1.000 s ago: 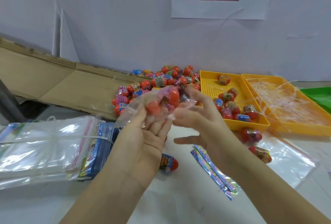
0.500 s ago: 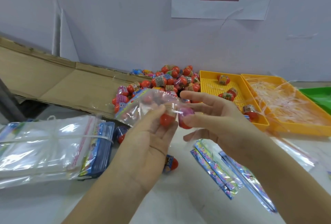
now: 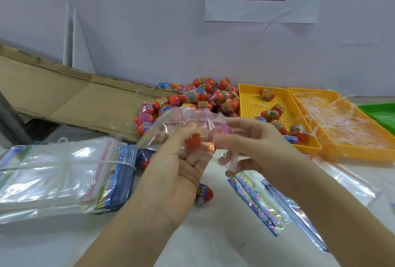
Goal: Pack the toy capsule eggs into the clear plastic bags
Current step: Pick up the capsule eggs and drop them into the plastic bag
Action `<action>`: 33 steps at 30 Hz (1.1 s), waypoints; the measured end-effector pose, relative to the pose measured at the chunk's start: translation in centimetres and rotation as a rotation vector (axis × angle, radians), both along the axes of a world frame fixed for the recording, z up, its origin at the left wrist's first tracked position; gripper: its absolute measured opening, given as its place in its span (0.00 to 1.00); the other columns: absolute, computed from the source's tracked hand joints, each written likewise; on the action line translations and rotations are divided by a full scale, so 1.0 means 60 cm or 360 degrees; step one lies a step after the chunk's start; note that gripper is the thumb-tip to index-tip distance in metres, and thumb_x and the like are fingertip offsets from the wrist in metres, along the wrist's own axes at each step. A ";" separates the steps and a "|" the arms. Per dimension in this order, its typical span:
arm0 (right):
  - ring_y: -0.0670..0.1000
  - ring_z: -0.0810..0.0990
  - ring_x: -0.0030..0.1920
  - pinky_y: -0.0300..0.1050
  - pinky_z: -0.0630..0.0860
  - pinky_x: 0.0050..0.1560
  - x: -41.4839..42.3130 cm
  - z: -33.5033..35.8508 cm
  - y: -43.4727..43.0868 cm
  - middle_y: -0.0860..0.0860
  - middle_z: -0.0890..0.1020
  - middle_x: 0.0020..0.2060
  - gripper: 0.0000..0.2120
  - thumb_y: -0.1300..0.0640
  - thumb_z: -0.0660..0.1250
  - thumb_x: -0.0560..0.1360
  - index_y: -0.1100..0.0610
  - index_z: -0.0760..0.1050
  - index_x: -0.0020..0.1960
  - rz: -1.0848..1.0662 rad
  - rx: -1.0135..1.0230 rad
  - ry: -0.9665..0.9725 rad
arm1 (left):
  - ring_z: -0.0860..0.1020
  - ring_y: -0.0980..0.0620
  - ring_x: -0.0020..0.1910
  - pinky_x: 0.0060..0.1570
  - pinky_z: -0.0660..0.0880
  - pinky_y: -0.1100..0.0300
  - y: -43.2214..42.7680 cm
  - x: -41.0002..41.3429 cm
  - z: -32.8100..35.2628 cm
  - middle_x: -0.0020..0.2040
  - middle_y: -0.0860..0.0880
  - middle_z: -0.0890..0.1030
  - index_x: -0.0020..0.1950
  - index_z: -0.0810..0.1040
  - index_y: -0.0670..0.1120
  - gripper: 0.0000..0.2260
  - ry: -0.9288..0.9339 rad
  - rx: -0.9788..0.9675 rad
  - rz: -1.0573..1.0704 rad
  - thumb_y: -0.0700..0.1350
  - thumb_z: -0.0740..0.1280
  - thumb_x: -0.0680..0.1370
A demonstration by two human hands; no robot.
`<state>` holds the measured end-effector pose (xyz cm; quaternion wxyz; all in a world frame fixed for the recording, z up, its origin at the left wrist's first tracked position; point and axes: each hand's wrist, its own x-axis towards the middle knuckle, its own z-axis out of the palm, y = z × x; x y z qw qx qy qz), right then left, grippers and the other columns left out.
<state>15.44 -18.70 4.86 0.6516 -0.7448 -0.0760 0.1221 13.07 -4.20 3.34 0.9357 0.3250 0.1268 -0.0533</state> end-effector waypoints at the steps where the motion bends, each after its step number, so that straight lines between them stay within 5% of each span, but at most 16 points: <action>1: 0.52 0.83 0.36 0.50 0.82 0.34 0.002 0.003 -0.003 0.52 0.85 0.41 0.31 0.48 0.77 0.55 0.51 0.80 0.58 0.0028 0.0099 0.0026 | 0.85 0.50 0.38 0.44 0.83 0.55 0.002 0.000 -0.002 0.43 0.42 0.85 0.44 0.83 0.41 0.08 -0.0005 0.0025 -0.0001 0.40 0.70 0.66; 5: 0.53 0.83 0.32 0.45 0.81 0.31 0.001 -0.003 -0.002 0.54 0.85 0.37 0.32 0.49 0.79 0.52 0.51 0.80 0.56 -0.0125 0.0238 -0.0019 | 0.85 0.51 0.40 0.49 0.78 0.53 -0.003 0.002 -0.006 0.45 0.46 0.86 0.43 0.83 0.46 0.10 0.0060 0.0199 -0.0049 0.45 0.70 0.63; 9: 0.48 0.75 0.22 0.39 0.71 0.21 -0.005 -0.013 0.004 0.55 0.82 0.33 0.28 0.39 0.76 0.55 0.51 0.77 0.50 -0.0469 0.0051 -0.0361 | 0.84 0.48 0.45 0.47 0.81 0.54 -0.013 -0.003 -0.005 0.43 0.45 0.85 0.36 0.86 0.47 0.08 0.0094 0.0183 -0.0193 0.46 0.71 0.61; 12: 0.44 0.72 0.22 0.35 0.67 0.21 -0.006 -0.016 0.004 0.49 0.79 0.27 0.21 0.32 0.65 0.63 0.48 0.74 0.42 -0.0529 -0.0191 -0.0682 | 0.84 0.47 0.40 0.42 0.82 0.55 -0.013 -0.005 -0.004 0.45 0.42 0.84 0.43 0.86 0.44 0.13 0.0121 0.0089 -0.0234 0.44 0.73 0.60; 15: 0.45 0.77 0.26 0.38 0.71 0.22 -0.005 -0.005 0.005 0.47 0.81 0.33 0.24 0.31 0.63 0.64 0.48 0.72 0.49 -0.0408 -0.0023 -0.0475 | 0.84 0.47 0.37 0.40 0.83 0.55 -0.014 -0.007 -0.002 0.47 0.38 0.84 0.58 0.81 0.38 0.21 0.0152 -0.0136 -0.0196 0.40 0.72 0.66; 18: 0.54 0.84 0.34 0.45 0.77 0.25 0.002 0.008 0.004 0.53 0.84 0.42 0.30 0.34 0.69 0.58 0.48 0.72 0.55 -0.0277 0.0531 0.0083 | 0.86 0.46 0.44 0.42 0.83 0.53 -0.013 -0.004 0.000 0.50 0.37 0.85 0.60 0.81 0.38 0.21 0.0153 -0.0295 -0.0061 0.39 0.71 0.68; 21: 0.56 0.82 0.37 0.46 0.79 0.29 0.005 0.011 0.001 0.56 0.83 0.40 0.21 0.40 0.75 0.64 0.49 0.77 0.52 -0.0185 0.0848 0.0306 | 0.85 0.47 0.45 0.37 0.83 0.55 -0.009 0.001 -0.002 0.51 0.38 0.85 0.58 0.81 0.38 0.19 0.0141 -0.0398 0.0078 0.41 0.71 0.68; 25: 0.54 0.83 0.35 0.44 0.79 0.31 0.005 -0.003 0.004 0.54 0.83 0.38 0.06 0.58 0.73 0.66 0.54 0.84 0.42 0.0047 0.0802 0.0262 | 0.86 0.48 0.44 0.40 0.83 0.56 -0.005 0.003 -0.006 0.53 0.38 0.84 0.55 0.83 0.39 0.17 0.0110 -0.0426 0.0101 0.42 0.71 0.68; 28: 0.55 0.84 0.36 0.44 0.80 0.32 0.008 -0.009 0.004 0.56 0.84 0.39 0.12 0.59 0.72 0.62 0.58 0.82 0.46 -0.0056 0.0782 0.0120 | 0.85 0.47 0.45 0.49 0.82 0.55 -0.014 0.000 -0.005 0.55 0.39 0.84 0.43 0.86 0.42 0.09 0.0079 -0.0269 0.0015 0.43 0.71 0.66; 31: 0.51 0.83 0.33 0.42 0.80 0.31 0.015 -0.010 -0.007 0.56 0.84 0.36 0.10 0.65 0.70 0.65 0.59 0.81 0.46 -0.0279 0.0850 0.0053 | 0.81 0.43 0.56 0.61 0.75 0.48 -0.020 -0.005 -0.007 0.62 0.41 0.81 0.53 0.83 0.47 0.20 0.0025 -0.0068 -0.0065 0.47 0.73 0.61; 33: 0.48 0.81 0.32 0.41 0.79 0.32 0.023 -0.002 -0.021 0.52 0.83 0.34 0.11 0.68 0.67 0.70 0.55 0.83 0.44 -0.0417 0.0922 0.0022 | 0.81 0.43 0.54 0.60 0.75 0.48 -0.015 -0.007 -0.006 0.55 0.43 0.84 0.49 0.83 0.46 0.19 -0.0021 0.0015 0.0060 0.50 0.72 0.60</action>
